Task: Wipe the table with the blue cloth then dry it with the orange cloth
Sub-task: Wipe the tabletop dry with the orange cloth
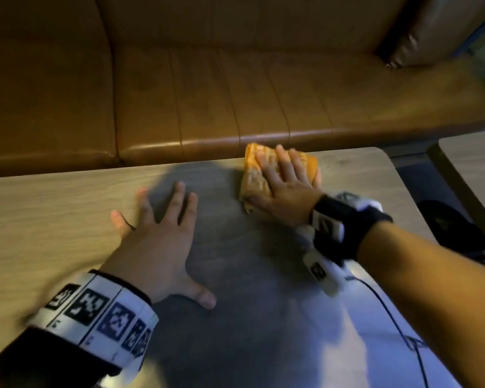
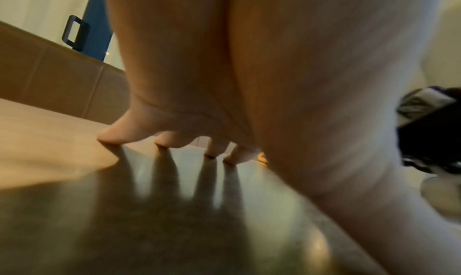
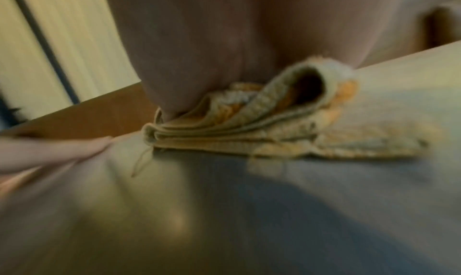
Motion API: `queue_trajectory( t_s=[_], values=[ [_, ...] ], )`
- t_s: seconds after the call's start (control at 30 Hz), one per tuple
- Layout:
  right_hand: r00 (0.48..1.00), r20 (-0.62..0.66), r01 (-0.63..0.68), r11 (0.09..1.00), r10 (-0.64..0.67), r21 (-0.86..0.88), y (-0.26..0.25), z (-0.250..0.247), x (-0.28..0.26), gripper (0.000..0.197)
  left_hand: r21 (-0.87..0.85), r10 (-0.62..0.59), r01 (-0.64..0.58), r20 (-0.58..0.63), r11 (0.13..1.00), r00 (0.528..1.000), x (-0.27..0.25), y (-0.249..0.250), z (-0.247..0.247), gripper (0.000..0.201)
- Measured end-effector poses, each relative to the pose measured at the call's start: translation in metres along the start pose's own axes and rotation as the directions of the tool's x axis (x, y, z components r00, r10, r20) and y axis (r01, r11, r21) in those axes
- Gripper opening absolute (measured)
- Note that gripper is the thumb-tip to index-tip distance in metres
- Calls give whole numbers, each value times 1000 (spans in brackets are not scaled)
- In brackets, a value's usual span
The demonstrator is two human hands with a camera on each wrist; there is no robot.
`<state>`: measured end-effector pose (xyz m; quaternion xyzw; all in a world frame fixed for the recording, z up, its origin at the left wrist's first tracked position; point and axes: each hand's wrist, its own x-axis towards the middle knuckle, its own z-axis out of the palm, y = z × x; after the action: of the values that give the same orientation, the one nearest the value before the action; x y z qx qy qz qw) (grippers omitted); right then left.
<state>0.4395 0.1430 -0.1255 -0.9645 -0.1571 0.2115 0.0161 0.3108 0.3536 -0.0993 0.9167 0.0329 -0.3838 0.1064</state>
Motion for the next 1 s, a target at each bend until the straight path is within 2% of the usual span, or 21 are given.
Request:
queue_trajectory(
  t_s=[0.1, 0.17, 0.27, 0.33, 0.4, 0.47, 0.53, 0.6, 0.63, 0.7, 0.73, 0.8, 0.87, 1.0],
  values=[
    [990, -53, -128, 990, 131, 56, -10, -6, 21, 84, -14, 22, -22, -19, 1000, 1000, -2, -2, 0, 164],
    [991, -84, -101, 993, 106, 62, -15, 4, 3, 83, -21, 32, -32, -22, 999, 999, -6, -6, -1, 165],
    [998, -53, 14, 1000, -15, -24, -2, 29, -67, 80, -22, 51, -51, -26, 998, 998, -4, -4, 1, 168],
    [995, -89, 29, 996, -37, -80, 7, 37, -80, 81, -16, 38, -39, -54, 999, 998, -2, -2, 1, 170],
    [986, -164, -36, 998, 28, -45, 3, 35, -67, 82, 25, 27, -24, -91, 999, 995, -2, -1, 2, 171],
    [977, -178, -112, 993, 116, 29, -7, 34, -66, 83, 44, 11, -6, -116, 999, 993, -3, 0, 2, 169],
    [978, -184, -90, 995, 96, 39, -13, 51, -96, 82, 29, -16, 20, -131, 999, 991, -8, 1, 2, 166],
    [984, -178, 7, 1000, -9, -11, -10, 77, -150, 83, 15, -29, 32, -144, 999, 989, -14, 4, 6, 158],
    [990, -134, 40, 998, -45, -38, -5, 84, -172, 84, 4, -41, 42, -150, 999, 988, -18, 5, 9, 152],
    [993, -91, 62, 994, -70, -92, 6, 87, -178, 85, -19, -69, 67, -175, 998, 982, -25, 6, 22, 135],
    [994, -102, 34, 996, -42, -80, 7, 82, -168, 85, -13, -67, 65, -206, 998, 976, -29, 6, 30, 125],
    [989, -98, -110, 994, 112, 27, 2, 72, -151, 82, 19, -30, 36, -277, 999, 961, -34, 8, 47, 111],
    [980, -87, -175, 982, 181, 75, -5, 78, -161, 81, 57, 26, -9, -304, 998, 952, -38, 12, 63, 108],
    [998, -69, 6, 999, -8, -41, 8, 114, -251, 86, 32, 54, -46, -289, 998, 956, -66, 33, 88, 118]
  ],
)
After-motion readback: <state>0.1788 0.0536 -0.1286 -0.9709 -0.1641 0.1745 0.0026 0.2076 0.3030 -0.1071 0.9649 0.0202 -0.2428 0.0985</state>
